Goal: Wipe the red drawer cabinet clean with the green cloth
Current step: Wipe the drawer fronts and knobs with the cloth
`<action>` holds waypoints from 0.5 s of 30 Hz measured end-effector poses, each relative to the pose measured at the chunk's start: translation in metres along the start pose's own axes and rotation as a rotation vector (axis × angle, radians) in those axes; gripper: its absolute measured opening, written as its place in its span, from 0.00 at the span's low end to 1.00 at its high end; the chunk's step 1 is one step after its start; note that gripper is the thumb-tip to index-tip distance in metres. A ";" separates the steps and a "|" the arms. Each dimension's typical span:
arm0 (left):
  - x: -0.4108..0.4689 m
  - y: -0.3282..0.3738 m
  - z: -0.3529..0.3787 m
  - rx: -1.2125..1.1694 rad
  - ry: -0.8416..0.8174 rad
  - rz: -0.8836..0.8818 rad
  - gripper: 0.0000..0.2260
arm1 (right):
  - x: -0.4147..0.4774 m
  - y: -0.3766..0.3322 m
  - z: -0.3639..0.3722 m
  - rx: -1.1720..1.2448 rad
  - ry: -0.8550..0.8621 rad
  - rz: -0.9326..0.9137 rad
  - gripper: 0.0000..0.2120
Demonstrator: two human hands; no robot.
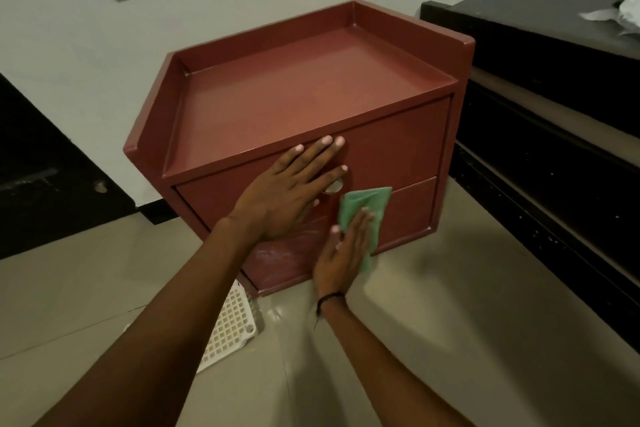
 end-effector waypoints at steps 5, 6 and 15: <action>0.001 0.001 0.002 -0.007 0.007 -0.004 0.32 | -0.069 -0.014 0.041 -0.210 -0.191 -0.263 0.29; 0.001 0.001 0.001 -0.009 0.011 0.002 0.32 | -0.078 -0.013 0.045 -0.266 -0.214 -0.321 0.30; -0.002 -0.004 -0.009 -0.065 0.031 0.032 0.28 | -0.103 -0.006 0.061 -0.396 -0.249 -0.411 0.34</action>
Point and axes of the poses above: each hand's wrist, its own x-axis towards the middle knuckle, its own z-axis out of the palm, y = z × x, the point moved 10 cm from there along x, towards the middle knuckle, and after that the axes turned 6 degrees about z, right-handed, at the moved point
